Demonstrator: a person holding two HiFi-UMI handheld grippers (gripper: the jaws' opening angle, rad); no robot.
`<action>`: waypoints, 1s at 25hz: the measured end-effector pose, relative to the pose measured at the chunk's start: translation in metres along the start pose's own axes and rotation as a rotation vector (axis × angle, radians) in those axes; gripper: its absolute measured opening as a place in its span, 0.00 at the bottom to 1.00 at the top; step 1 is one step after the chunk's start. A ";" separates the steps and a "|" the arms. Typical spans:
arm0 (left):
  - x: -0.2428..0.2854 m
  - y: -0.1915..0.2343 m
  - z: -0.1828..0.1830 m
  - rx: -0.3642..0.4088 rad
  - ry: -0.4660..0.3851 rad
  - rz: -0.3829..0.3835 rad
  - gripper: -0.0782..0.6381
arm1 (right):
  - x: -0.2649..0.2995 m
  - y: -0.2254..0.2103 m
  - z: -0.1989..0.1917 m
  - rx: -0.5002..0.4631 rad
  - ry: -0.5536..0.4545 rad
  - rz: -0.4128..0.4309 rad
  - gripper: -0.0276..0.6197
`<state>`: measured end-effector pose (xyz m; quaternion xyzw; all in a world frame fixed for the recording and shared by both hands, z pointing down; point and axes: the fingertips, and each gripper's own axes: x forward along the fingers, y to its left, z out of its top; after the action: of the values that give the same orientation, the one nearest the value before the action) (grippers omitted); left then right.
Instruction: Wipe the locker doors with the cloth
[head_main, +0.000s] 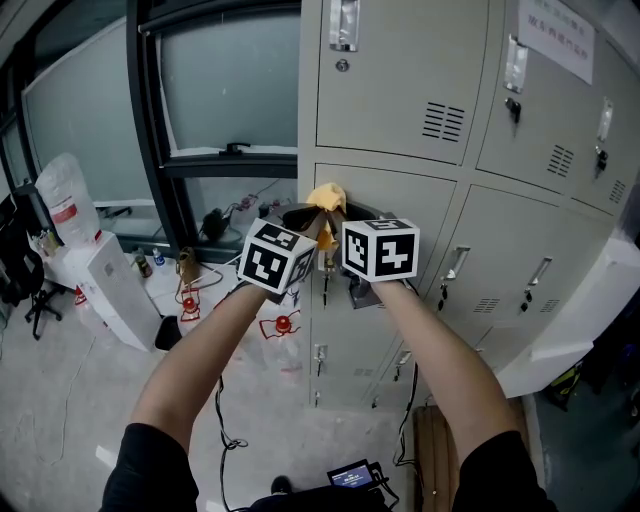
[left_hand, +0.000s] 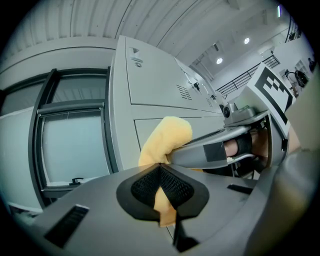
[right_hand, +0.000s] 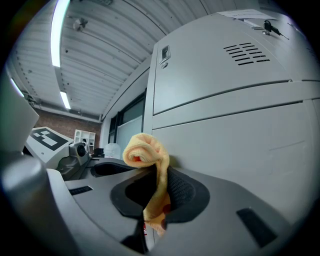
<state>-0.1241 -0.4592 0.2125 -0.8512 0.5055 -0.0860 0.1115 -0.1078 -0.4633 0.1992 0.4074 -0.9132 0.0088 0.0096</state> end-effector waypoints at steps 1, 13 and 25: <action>0.000 0.000 0.000 -0.007 0.001 0.000 0.14 | 0.000 0.000 0.000 -0.001 0.000 -0.001 0.15; 0.021 -0.031 0.005 -0.017 0.013 -0.032 0.14 | -0.023 -0.030 -0.005 -0.001 0.004 -0.045 0.15; 0.064 -0.096 0.022 0.002 0.002 -0.112 0.14 | -0.072 -0.093 -0.009 0.010 0.003 -0.133 0.15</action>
<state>-0.0076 -0.4683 0.2204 -0.8780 0.4572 -0.0935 0.1067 0.0098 -0.4715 0.2075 0.4670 -0.8841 0.0132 0.0095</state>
